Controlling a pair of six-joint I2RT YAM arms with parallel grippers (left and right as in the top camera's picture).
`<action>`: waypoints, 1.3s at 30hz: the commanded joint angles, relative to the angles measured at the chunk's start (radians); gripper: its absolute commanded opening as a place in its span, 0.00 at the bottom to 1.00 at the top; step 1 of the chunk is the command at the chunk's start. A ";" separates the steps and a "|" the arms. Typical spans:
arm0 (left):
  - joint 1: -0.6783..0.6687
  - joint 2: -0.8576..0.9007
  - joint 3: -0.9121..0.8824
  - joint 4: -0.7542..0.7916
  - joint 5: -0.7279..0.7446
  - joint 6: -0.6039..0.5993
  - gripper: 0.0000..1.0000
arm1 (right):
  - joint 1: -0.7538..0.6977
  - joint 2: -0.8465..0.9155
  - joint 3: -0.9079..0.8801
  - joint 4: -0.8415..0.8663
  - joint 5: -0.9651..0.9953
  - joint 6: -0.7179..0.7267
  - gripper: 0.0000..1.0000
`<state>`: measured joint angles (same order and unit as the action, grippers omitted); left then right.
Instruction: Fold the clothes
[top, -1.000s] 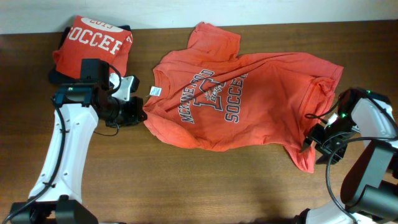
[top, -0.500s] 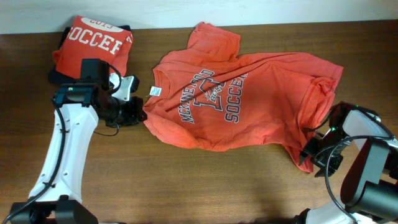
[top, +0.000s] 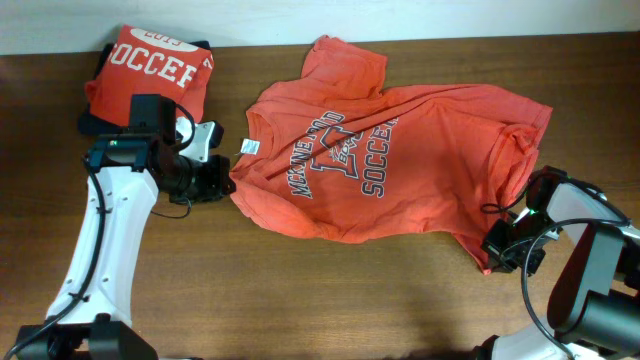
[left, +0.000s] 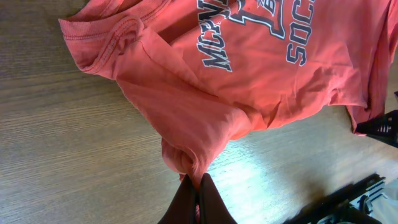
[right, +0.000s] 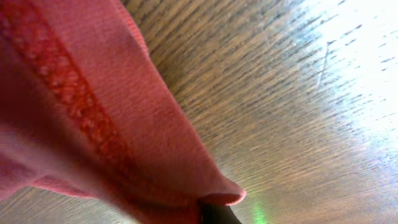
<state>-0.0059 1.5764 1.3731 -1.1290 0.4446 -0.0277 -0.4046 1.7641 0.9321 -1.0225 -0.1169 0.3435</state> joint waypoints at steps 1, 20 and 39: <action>0.003 -0.021 0.014 0.016 -0.007 -0.010 0.00 | -0.002 -0.011 0.044 -0.056 0.018 0.005 0.04; 0.142 -0.021 0.098 -0.022 -0.152 -0.077 0.00 | -0.031 -0.050 0.460 -0.330 0.256 0.010 0.04; 0.154 -0.021 0.002 -0.164 -0.150 -0.123 0.00 | -0.048 -0.050 0.247 -0.310 0.241 0.044 0.04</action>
<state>0.1501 1.5738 1.4261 -1.2831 0.3019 -0.1143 -0.4458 1.7229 1.2156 -1.3384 0.0948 0.3569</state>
